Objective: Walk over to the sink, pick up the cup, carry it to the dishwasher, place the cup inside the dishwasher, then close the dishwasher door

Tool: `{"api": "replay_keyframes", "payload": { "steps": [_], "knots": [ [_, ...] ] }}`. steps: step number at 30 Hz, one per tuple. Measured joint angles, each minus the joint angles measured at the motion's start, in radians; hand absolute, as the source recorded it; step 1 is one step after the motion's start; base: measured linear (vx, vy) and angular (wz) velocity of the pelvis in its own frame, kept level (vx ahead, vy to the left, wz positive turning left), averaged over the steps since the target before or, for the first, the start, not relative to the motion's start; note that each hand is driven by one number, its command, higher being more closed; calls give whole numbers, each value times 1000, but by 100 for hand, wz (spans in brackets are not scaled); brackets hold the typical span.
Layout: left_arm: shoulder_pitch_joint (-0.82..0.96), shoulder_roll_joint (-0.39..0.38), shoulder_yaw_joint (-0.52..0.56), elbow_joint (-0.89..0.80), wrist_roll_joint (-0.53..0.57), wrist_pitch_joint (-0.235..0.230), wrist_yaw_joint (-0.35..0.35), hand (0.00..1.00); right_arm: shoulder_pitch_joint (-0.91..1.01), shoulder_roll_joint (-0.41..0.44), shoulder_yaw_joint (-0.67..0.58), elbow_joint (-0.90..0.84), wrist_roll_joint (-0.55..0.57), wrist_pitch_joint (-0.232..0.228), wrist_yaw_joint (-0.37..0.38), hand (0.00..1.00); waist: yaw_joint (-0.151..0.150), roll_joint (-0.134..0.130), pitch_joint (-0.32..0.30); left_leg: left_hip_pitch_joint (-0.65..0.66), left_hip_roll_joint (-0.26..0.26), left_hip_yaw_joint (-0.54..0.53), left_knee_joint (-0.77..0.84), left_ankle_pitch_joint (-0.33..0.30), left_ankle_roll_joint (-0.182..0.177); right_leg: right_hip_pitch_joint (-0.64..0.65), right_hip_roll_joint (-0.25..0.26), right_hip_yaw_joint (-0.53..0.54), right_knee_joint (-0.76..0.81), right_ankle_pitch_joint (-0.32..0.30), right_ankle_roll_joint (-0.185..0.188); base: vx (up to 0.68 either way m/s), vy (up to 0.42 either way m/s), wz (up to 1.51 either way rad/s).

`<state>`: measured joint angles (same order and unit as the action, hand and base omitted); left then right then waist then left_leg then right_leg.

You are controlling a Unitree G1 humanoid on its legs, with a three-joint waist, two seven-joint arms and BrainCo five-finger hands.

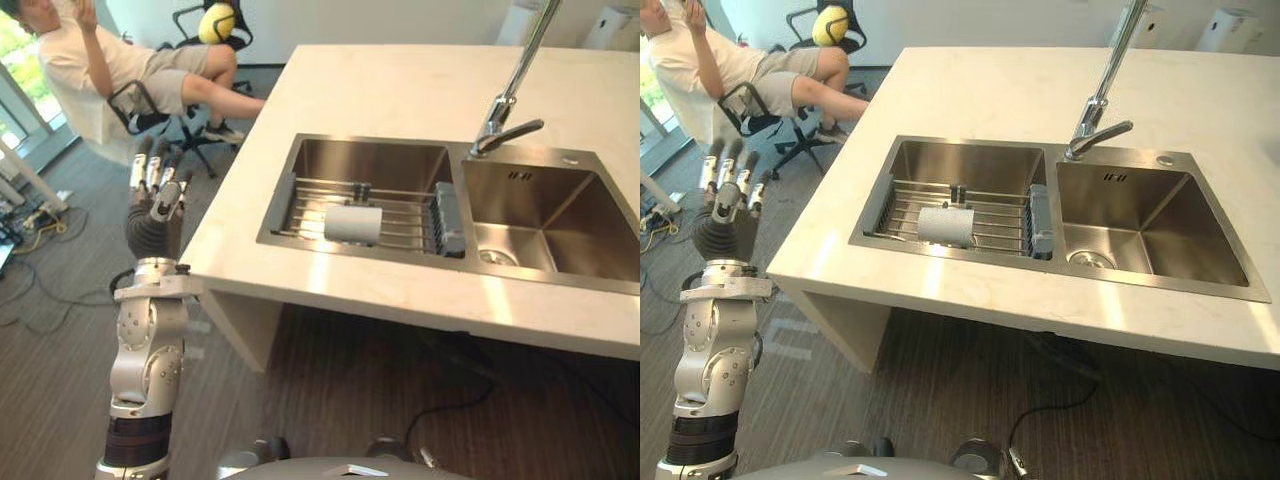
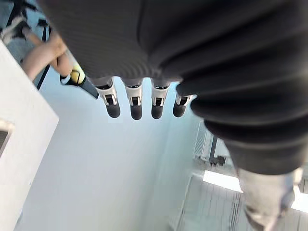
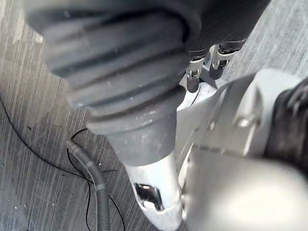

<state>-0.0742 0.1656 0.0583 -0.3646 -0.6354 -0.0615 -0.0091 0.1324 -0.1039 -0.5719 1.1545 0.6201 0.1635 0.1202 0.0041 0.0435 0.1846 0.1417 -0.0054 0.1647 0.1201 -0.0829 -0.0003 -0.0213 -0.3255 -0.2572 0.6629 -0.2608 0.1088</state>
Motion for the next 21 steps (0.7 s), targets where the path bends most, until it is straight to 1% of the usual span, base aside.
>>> {"api": "replay_keyframes", "payload": {
  "steps": [1,2,3,4,5,6,7,8,9,10,11,13,14,16,18,21],
  "knots": [
    [0,0,-6,5,-3,-1,-11,0,0,3,0,0,0,0,0,0,-4,5,-1,-1,7,0,1,-5,-3,-6,6,-2,-29,-8,1,91,52,-4],
    [-2,4,-21,18,-10,-6,-30,0,-3,16,-14,-1,0,-3,0,0,-4,8,-4,-5,27,5,3,-20,-13,-22,29,3,-141,0,0,22,-14,-17],
    [-2,17,-29,41,-8,-8,-35,0,-2,27,-22,-1,-21,-3,1,0,0,-1,-7,-23,31,16,22,-33,-27,-30,41,27,-274,66,-8,7,-46,-23],
    [-4,26,-30,50,-7,-9,-32,0,-3,32,-22,-1,-43,-3,1,0,0,-24,-11,-33,30,21,37,-46,-33,-34,45,34,-320,129,-4,-41,-128,-19],
    [-5,20,-39,87,13,-11,-18,0,1,28,-22,1,-81,-3,1,0,-4,-15,-5,-39,52,14,67,-75,-59,-11,66,37,-346,170,26,-33,-143,-10],
    [-5,17,-51,103,16,-12,-10,0,2,23,-21,1,-94,-3,2,0,-4,-1,-11,-41,70,14,70,-79,-68,-1,89,31,-377,175,19,-14,-177,-18],
    [-5,14,-76,106,55,-16,18,0,5,13,-21,1,-123,-8,2,0,-1,10,-20,-45,98,16,61,-76,-83,12,127,25,-439,196,4,49,-146,-21],
    [-15,14,-96,102,87,-29,44,0,4,8,-19,1,-153,-12,3,0,-2,27,-32,-50,116,18,36,-65,-93,22,156,21,-499,224,-5,50,-137,-22],
    [-24,13,-101,102,99,-31,57,0,2,4,-17,1,-167,-14,4,0,-2,32,-38,-51,121,21,20,-56,-98,28,167,20,-525,239,-8,86,-142,-14],
    [-44,12,-101,102,128,-34,83,0,2,-7,-7,0,-198,-18,4,0,-5,41,-43,-48,130,25,-7,-34,-96,36,187,18,-577,276,-13,123,-134,-13],
    [-65,12,-101,102,146,-37,101,0,-3,-9,3,-1,-215,-29,3,0,-4,43,-44,-38,136,27,-27,-19,-104,49,201,16,-616,304,-20,130,-121,-10],
    [-86,12,-102,103,177,-43,115,0,-9,-9,15,-1,-222,-36,3,0,-4,46,-46,-33,141,27,-38,-11,-107,64,215,16,-649,319,-24,76,-59,-5],
    [-97,13,-102,103,210,-51,121,0,-17,-8,20,-1,-216,-35,3,0,-4,38,-46,-33,144,28,-39,-11,-108,68,221,17,-664,324,-26,49,-43,-3],
    [-101,13,-110,107,242,-56,129,0,-20,-8,20,0,-214,-30,3,0,-5,31,-48,-33,144,30,-42,-11,-108,76,223,17,-683,333,-25,42,-23,-3],
    [-101,39,-137,163,323,-65,132,0,-20,-10,20,-1,-213,-30,3,0,-5,28,-49,-6,139,39,-71,-9,-107,105,227,16,-725,353,-24,28,0,-7],
    [-101,73,-167,232,461,-68,138,0,-24,-10,20,-9,-212,-30,7,0,-11,28,-49,0,131,50,-76,-9,-105,113,223,17,-744,365,-20,-11,16,-7]
  ]
}}
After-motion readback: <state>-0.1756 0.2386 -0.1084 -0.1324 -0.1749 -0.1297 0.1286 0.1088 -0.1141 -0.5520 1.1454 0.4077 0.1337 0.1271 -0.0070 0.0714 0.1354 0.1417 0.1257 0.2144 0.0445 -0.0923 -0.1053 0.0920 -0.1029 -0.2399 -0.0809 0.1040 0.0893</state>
